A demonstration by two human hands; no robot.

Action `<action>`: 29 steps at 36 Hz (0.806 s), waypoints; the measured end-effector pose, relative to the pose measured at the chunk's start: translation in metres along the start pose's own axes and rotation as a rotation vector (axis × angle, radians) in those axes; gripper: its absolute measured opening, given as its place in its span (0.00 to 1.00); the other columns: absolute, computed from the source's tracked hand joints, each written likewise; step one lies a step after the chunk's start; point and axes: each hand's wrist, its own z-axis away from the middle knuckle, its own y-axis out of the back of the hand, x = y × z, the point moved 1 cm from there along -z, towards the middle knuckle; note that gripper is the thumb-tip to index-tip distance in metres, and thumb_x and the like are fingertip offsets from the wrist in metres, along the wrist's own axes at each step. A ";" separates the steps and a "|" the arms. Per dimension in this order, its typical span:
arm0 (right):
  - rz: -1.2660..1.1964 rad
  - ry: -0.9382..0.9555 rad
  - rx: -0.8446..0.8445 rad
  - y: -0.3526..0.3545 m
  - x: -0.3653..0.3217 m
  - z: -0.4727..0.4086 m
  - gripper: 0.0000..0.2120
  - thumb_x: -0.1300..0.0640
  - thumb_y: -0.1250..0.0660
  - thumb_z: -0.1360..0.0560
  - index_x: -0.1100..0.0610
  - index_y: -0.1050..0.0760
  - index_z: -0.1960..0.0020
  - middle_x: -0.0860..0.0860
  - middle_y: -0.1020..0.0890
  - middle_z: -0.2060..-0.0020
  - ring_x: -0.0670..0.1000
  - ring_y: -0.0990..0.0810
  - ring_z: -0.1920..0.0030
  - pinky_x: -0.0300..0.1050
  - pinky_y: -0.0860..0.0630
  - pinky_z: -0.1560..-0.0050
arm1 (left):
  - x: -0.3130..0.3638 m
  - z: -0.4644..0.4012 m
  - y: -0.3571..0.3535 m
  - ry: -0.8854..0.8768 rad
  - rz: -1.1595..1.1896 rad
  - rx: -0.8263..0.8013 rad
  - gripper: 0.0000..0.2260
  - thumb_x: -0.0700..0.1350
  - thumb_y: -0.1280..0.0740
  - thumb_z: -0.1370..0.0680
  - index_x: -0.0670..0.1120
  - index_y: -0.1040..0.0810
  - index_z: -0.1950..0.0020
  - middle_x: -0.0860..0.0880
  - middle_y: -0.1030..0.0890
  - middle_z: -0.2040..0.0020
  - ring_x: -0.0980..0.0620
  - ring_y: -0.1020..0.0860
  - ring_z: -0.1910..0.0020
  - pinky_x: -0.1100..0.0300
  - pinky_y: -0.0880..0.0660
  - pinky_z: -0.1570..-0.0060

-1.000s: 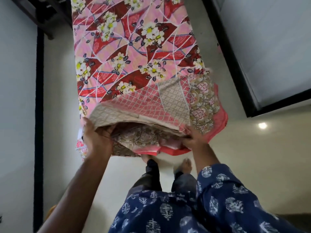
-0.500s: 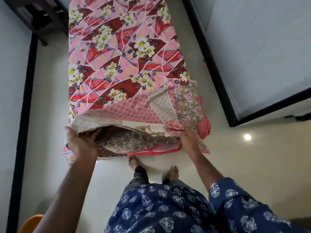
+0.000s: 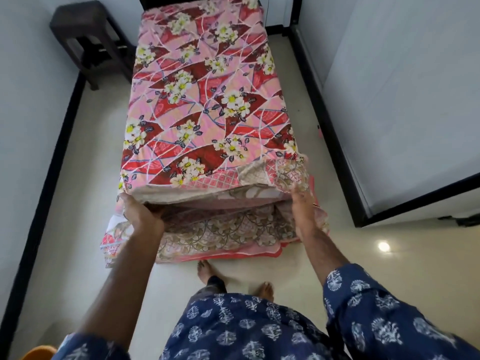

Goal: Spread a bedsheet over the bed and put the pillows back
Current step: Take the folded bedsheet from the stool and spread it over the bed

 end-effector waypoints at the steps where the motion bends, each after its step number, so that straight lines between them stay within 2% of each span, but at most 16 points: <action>1: 0.023 0.055 0.021 -0.002 -0.012 0.011 0.49 0.20 0.40 0.31 0.50 0.39 0.22 0.54 0.28 0.27 0.60 0.28 0.29 0.64 0.30 0.29 | 0.000 -0.002 0.000 0.016 0.004 0.019 0.27 0.65 0.44 0.18 0.47 0.28 0.28 0.44 0.19 0.40 0.42 0.20 0.41 0.41 0.22 0.40; 4: -0.046 0.251 0.138 -0.009 -0.031 0.032 0.28 0.46 0.36 0.17 0.54 0.37 0.21 0.50 0.27 0.37 0.52 0.26 0.38 0.48 0.27 0.36 | 0.001 -0.004 0.002 0.054 0.025 0.078 0.26 0.64 0.44 0.17 0.47 0.27 0.31 0.47 0.18 0.45 0.46 0.19 0.47 0.47 0.20 0.46; 7: 0.013 0.387 0.237 -0.017 -0.033 0.026 0.30 0.49 0.38 0.19 0.51 0.43 0.19 0.56 0.35 0.25 0.56 0.27 0.31 0.58 0.26 0.31 | 0.001 -0.013 0.003 0.043 0.019 0.192 0.23 0.64 0.41 0.18 0.46 0.24 0.37 0.50 0.18 0.51 0.51 0.18 0.53 0.54 0.20 0.59; 10: 0.050 0.412 0.232 -0.030 -0.040 0.022 0.32 0.55 0.39 0.16 0.54 0.50 0.17 0.57 0.45 0.19 0.51 0.37 0.24 0.47 0.36 0.27 | -0.002 -0.039 0.010 -0.004 -0.077 0.296 0.26 0.68 0.39 0.22 0.46 0.20 0.43 0.52 0.18 0.55 0.52 0.18 0.58 0.56 0.19 0.63; 12: 0.001 0.426 0.206 -0.038 -0.050 0.015 0.32 0.55 0.40 0.16 0.53 0.51 0.17 0.56 0.44 0.19 0.51 0.37 0.24 0.48 0.36 0.26 | 0.003 -0.066 0.013 -0.022 -0.138 0.326 0.36 0.76 0.41 0.28 0.46 0.19 0.43 0.53 0.17 0.54 0.50 0.16 0.55 0.53 0.17 0.55; 14: -0.032 0.465 0.197 -0.050 -0.070 -0.003 0.32 0.51 0.39 0.19 0.52 0.47 0.18 0.55 0.39 0.21 0.54 0.34 0.25 0.54 0.33 0.26 | 0.020 -0.107 -0.001 -0.071 -0.143 0.312 0.42 0.80 0.45 0.30 0.48 0.21 0.34 0.53 0.17 0.46 0.48 0.17 0.46 0.50 0.20 0.43; 15: -0.048 0.476 0.178 -0.060 -0.087 -0.015 0.32 0.50 0.39 0.21 0.53 0.43 0.20 0.53 0.35 0.25 0.54 0.31 0.28 0.52 0.32 0.28 | 0.032 -0.130 -0.016 -0.095 -0.085 0.269 0.40 0.77 0.42 0.28 0.46 0.22 0.33 0.52 0.17 0.46 0.48 0.17 0.45 0.50 0.21 0.40; 17: -0.088 0.473 0.131 -0.085 -0.139 -0.045 0.31 0.53 0.38 0.20 0.56 0.42 0.20 0.50 0.33 0.33 0.50 0.30 0.34 0.40 0.31 0.34 | 0.071 -0.139 -0.070 -0.102 -0.091 0.202 0.36 0.72 0.35 0.27 0.42 0.22 0.37 0.49 0.16 0.48 0.47 0.18 0.49 0.50 0.21 0.40; 19: -0.136 0.475 0.098 -0.115 -0.209 -0.080 0.31 0.60 0.39 0.17 0.60 0.47 0.18 0.52 0.32 0.32 0.48 0.31 0.35 0.28 0.32 0.43 | 0.119 -0.156 -0.137 -0.194 -0.104 0.023 0.23 0.65 0.36 0.21 0.44 0.23 0.53 0.50 0.17 0.61 0.52 0.20 0.63 0.56 0.20 0.55; 21: -0.241 0.469 0.038 -0.143 -0.279 -0.116 0.29 0.59 0.40 0.16 0.60 0.48 0.18 0.53 0.26 0.34 0.50 0.27 0.37 0.33 0.29 0.47 | 0.165 -0.179 -0.196 -0.308 -0.180 -0.100 0.24 0.66 0.36 0.22 0.48 0.28 0.66 0.51 0.23 0.71 0.51 0.24 0.74 0.56 0.28 0.69; 22: -0.284 0.475 0.001 -0.155 -0.306 -0.127 0.29 0.58 0.40 0.15 0.59 0.48 0.18 0.50 0.23 0.41 0.51 0.23 0.42 0.35 0.25 0.51 | 0.190 -0.187 -0.220 -0.347 -0.180 -0.124 0.25 0.70 0.35 0.25 0.49 0.27 0.66 0.48 0.22 0.69 0.48 0.22 0.73 0.53 0.27 0.69; 23: -0.293 0.497 -0.044 -0.165 -0.328 -0.140 0.30 0.58 0.39 0.16 0.57 0.49 0.18 0.47 0.22 0.47 0.48 0.20 0.48 0.37 0.22 0.55 | 0.206 -0.211 -0.232 -0.413 -0.267 -0.090 0.27 0.74 0.34 0.28 0.50 0.23 0.61 0.45 0.19 0.61 0.46 0.18 0.65 0.50 0.20 0.62; 24: -0.274 0.536 -0.095 -0.173 -0.342 -0.151 0.32 0.59 0.39 0.16 0.56 0.51 0.17 0.46 0.20 0.51 0.45 0.19 0.54 0.38 0.20 0.56 | 0.218 -0.251 -0.242 -0.454 -0.212 -0.155 0.31 0.77 0.35 0.32 0.51 0.21 0.51 0.43 0.17 0.50 0.44 0.16 0.52 0.46 0.19 0.47; 26: -0.242 0.609 -0.172 -0.191 -0.359 -0.158 0.34 0.63 0.37 0.18 0.56 0.50 0.17 0.49 0.18 0.51 0.45 0.17 0.57 0.44 0.20 0.53 | 0.225 -0.283 -0.247 -0.568 -0.306 -0.164 0.44 0.78 0.36 0.32 0.47 0.28 0.29 0.42 0.24 0.31 0.43 0.24 0.32 0.41 0.31 0.29; 27: -0.218 0.599 -0.189 -0.200 -0.361 -0.157 0.34 0.65 0.36 0.19 0.57 0.48 0.18 0.50 0.19 0.48 0.45 0.17 0.55 0.45 0.19 0.50 | 0.215 -0.292 -0.244 -0.647 -0.383 -0.192 0.44 0.74 0.37 0.27 0.44 0.35 0.22 0.39 0.31 0.25 0.40 0.30 0.27 0.38 0.35 0.27; 29: -0.115 0.563 -0.227 -0.219 -0.345 -0.155 0.32 0.65 0.34 0.22 0.61 0.42 0.21 0.49 0.24 0.41 0.39 0.18 0.51 0.38 0.22 0.50 | 0.186 -0.295 -0.235 -0.733 -0.623 -0.336 0.35 0.64 0.39 0.19 0.47 0.46 0.18 0.38 0.43 0.19 0.36 0.40 0.21 0.28 0.39 0.28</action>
